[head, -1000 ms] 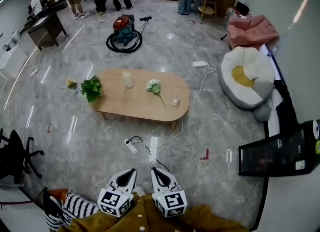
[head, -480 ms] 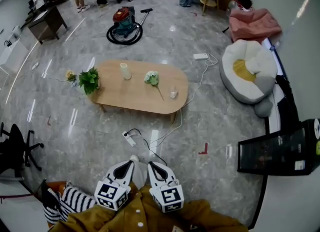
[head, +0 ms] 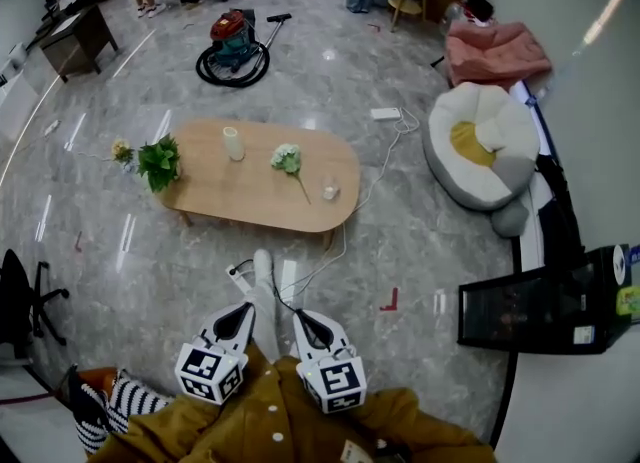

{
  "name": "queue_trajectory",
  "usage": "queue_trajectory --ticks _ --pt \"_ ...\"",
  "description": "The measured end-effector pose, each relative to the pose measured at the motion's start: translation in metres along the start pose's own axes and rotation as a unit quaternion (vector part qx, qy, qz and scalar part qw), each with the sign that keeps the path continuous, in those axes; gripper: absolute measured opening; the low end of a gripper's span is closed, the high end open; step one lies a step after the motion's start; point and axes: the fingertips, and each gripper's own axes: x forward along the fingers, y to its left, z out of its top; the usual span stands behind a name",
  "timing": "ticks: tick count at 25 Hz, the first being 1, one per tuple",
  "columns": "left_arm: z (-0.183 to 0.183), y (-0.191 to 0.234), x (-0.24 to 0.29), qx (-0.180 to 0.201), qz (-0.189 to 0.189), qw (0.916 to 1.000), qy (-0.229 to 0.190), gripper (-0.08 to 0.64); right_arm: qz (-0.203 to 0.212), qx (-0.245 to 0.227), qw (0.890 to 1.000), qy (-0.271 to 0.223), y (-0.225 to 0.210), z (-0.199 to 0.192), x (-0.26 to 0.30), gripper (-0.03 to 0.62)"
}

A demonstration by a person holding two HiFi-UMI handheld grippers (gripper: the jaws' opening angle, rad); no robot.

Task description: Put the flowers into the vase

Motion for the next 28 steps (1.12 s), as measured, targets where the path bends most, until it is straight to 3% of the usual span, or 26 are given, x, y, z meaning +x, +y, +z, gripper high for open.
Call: queue_trajectory --ticks 5,9,13,20,24,28 --pt "0.018 0.044 0.038 -0.013 -0.003 0.9999 0.004 0.006 -0.006 -0.007 1.000 0.016 -0.021 0.013 0.051 0.005" --pt "0.034 0.088 0.085 -0.019 -0.010 0.9992 0.034 0.006 0.002 -0.040 0.999 0.022 -0.041 0.033 0.109 0.005" --pt "0.071 0.128 0.128 -0.015 -0.034 0.9982 0.046 0.006 -0.005 -0.051 0.998 0.023 -0.067 0.066 0.167 0.005" --pt "0.123 0.198 0.199 -0.020 -0.055 0.9962 0.065 0.006 -0.004 -0.065 0.995 0.069 -0.100 0.093 0.270 0.005" --pt "0.143 0.226 0.238 -0.007 -0.074 0.9947 0.071 0.006 0.011 -0.084 0.991 0.100 -0.111 0.104 0.313 0.005" --pt "0.146 0.251 0.280 0.013 -0.078 0.9938 0.078 0.006 -0.013 -0.080 0.991 0.110 -0.143 0.107 0.347 0.005"
